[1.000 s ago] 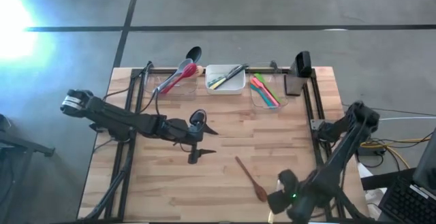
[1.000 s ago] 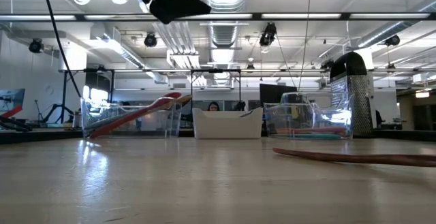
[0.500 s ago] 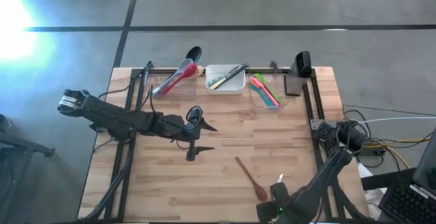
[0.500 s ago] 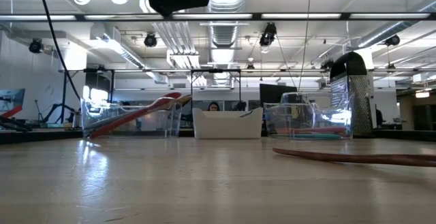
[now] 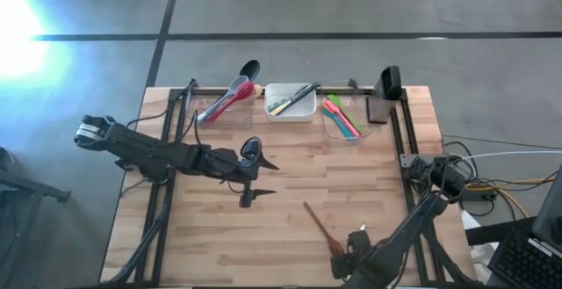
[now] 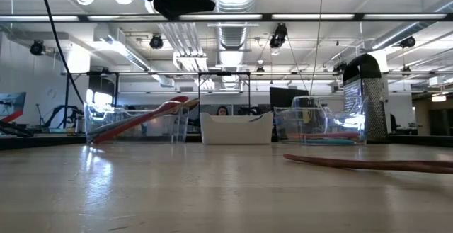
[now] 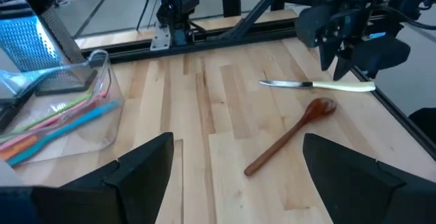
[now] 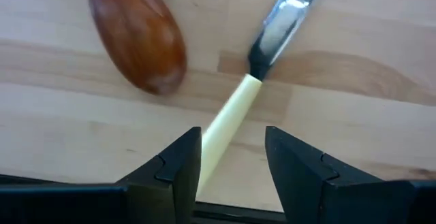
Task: Pick & Place Kitchen Items
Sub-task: Put the yellow table knife into the white bin
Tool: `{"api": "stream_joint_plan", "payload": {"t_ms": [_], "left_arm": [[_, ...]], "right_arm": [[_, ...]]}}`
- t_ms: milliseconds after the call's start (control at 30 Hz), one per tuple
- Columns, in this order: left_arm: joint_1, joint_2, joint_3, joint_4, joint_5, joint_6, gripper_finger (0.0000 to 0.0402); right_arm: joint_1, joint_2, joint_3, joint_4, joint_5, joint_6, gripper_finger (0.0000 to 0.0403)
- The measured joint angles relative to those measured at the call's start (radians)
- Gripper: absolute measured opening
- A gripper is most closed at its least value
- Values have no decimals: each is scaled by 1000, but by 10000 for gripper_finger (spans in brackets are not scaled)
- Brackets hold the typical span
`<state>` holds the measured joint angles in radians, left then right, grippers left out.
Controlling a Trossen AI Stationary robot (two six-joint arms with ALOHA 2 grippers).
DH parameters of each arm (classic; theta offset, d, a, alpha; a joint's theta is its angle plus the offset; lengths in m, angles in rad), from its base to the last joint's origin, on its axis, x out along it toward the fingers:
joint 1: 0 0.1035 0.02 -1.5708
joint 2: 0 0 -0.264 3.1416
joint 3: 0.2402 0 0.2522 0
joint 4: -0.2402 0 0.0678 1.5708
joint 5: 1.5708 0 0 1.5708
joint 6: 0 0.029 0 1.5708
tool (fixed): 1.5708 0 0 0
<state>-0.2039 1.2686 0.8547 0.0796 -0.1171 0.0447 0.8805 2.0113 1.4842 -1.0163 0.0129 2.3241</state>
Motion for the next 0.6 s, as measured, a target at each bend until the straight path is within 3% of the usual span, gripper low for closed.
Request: {"api": "stream_joint_plan", "payload": {"t_ms": [600], "left_arm": [[0,0,-3,-16,30,-45,328]], "right_arm": [[3,-9,-193,240,-7,-5,154]]}}
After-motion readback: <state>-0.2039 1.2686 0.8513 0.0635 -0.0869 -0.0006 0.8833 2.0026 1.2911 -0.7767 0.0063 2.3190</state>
